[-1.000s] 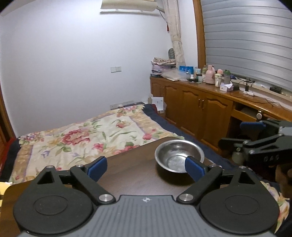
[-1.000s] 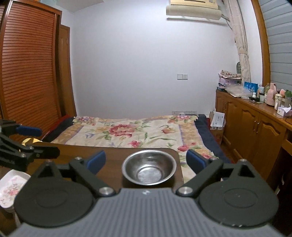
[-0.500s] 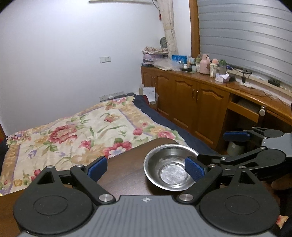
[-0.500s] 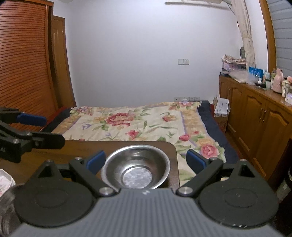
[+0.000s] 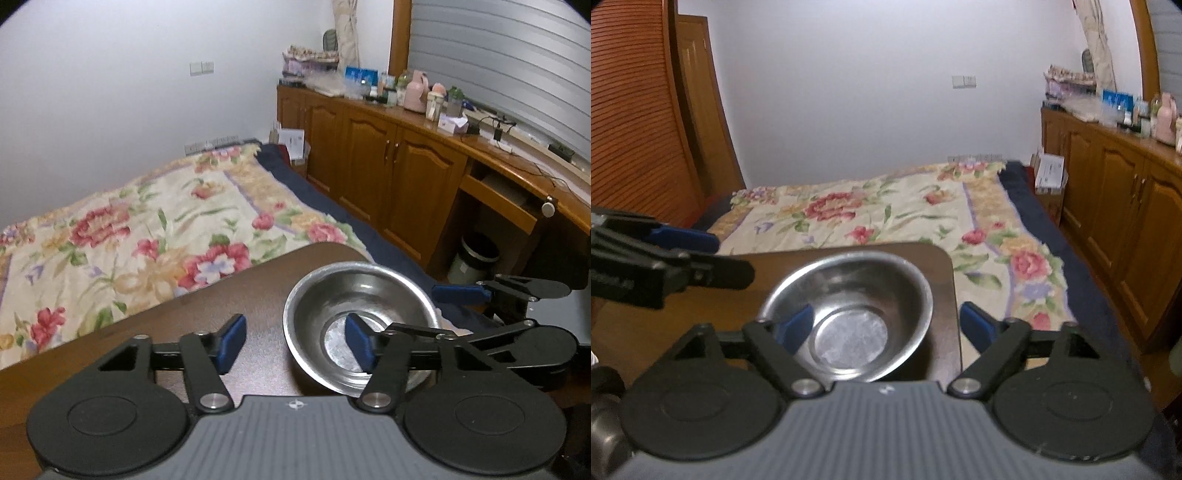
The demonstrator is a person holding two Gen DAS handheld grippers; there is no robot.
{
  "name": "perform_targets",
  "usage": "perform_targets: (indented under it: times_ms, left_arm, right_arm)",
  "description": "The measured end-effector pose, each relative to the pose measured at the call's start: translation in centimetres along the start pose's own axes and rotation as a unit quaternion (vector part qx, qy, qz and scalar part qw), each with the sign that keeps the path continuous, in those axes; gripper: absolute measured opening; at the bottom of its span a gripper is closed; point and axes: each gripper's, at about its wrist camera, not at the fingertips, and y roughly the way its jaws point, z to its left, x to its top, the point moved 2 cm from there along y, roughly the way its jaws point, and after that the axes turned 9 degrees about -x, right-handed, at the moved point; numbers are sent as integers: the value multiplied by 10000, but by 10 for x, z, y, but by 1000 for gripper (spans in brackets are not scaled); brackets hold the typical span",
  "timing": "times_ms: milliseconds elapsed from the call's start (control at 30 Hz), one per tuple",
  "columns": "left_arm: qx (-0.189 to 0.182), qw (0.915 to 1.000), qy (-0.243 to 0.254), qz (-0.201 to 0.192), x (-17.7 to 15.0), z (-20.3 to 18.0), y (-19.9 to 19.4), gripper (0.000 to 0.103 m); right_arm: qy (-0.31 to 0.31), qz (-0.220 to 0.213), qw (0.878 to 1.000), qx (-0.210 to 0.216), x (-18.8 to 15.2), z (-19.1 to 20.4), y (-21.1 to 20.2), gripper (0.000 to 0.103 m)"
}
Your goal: Organize plates and bowls
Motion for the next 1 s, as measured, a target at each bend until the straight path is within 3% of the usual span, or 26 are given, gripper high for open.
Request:
perform_targets:
  times_ms: [367,700,800,833,900,1000]
  left_arm:
    - [-130,9990,-177,396,0,11,26,48]
    - [-253,9972,-381,584,-3,16,35,38]
    - [-285,9968,-415,628,-3,16,37,32]
    - [-306,9965,-426,644,-3,16,37,24]
    - [-388,9959,-487,660,-4,17,36,18]
    - [-358,9965,-431,622,-3,13,31,18]
  right_arm:
    - [282,333,9989,160,-4,-5,12,59]
    - [417,425,9979,247,-5,-7,16,55]
    - [437,456,9976,277,-6,-6,17,52]
    - [436,462,9976,278,-6,-7,18,51]
    - [441,481,9975,286,-7,-6,18,46]
    - [484,522,9970,312,-7,-7,19,35]
